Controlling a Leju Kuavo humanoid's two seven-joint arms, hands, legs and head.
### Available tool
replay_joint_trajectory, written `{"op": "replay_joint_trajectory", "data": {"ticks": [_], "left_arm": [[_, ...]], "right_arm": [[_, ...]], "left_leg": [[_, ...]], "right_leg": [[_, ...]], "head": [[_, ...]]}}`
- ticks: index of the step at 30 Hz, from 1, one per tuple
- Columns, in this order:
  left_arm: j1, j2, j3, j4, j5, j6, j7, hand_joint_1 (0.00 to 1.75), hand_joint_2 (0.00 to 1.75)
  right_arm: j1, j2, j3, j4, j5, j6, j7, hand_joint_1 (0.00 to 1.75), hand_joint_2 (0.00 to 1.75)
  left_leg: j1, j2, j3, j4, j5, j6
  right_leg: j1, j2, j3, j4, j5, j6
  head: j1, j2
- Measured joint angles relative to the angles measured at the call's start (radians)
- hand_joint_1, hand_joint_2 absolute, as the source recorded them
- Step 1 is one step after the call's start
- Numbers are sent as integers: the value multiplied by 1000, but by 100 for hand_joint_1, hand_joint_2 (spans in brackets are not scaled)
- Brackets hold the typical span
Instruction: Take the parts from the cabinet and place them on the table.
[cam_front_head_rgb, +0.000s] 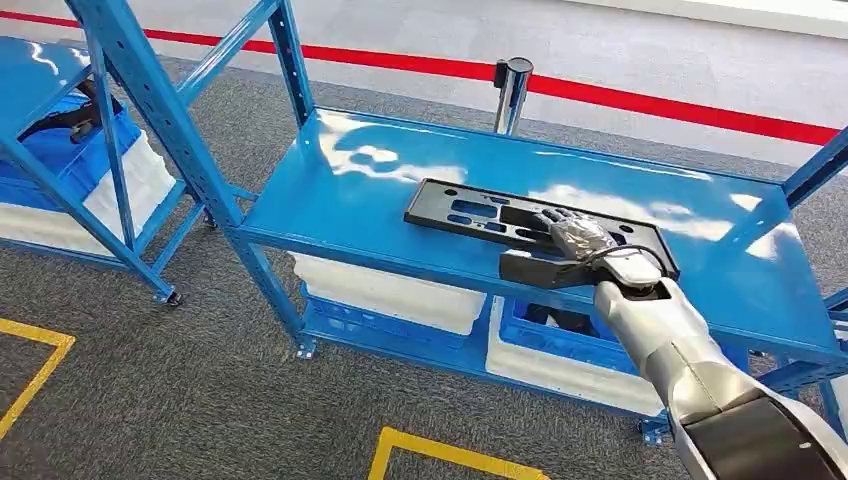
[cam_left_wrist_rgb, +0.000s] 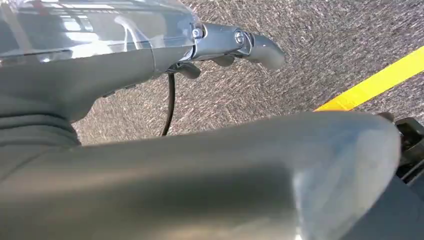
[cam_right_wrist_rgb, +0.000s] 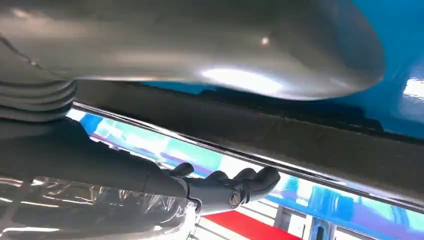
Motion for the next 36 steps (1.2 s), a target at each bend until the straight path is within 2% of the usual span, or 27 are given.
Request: {"op": "replay_joint_trajectory", "data": {"ticks": [2,3,17,18,35,36], "left_arm": [[0,0,0,0,0,0,0,0,0],[0,0,0,0,0,0,0,0,0],[0,0,0,0,0,0,0,0,0],[0,0,0,0,0,0,0,0,0],[0,0,0,0,0,0,0,0,0],[0,0,0,0,0,0,0,0,0]], "right_arm": [[0,0,0,0,-3,0,-1,0,0],[1,0,0,0,-4,0,-1,0,175],[6,0,-8,0,-10,0,-16,0,175],[6,0,-8,0,-10,0,-17,0,0],[10,0,-7,0,-3,-18,-26,0,0],[10,0,-7,0,-3,-18,-27,0,175]], "left_leg": [[0,0,0,0,0,0],[0,0,0,0,0,0],[0,0,0,0,0,0],[0,0,0,0,0,0],[0,0,0,0,0,0],[0,0,0,0,0,0]], "right_leg": [[0,0,0,0,0,0],[0,0,0,0,0,0],[0,0,0,0,0,0],[0,0,0,0,0,0],[0,0,0,0,0,0],[0,0,0,0,0,0]], "head": [[0,0],[0,0],[0,0],[0,0],[0,0],[0,0]]}}
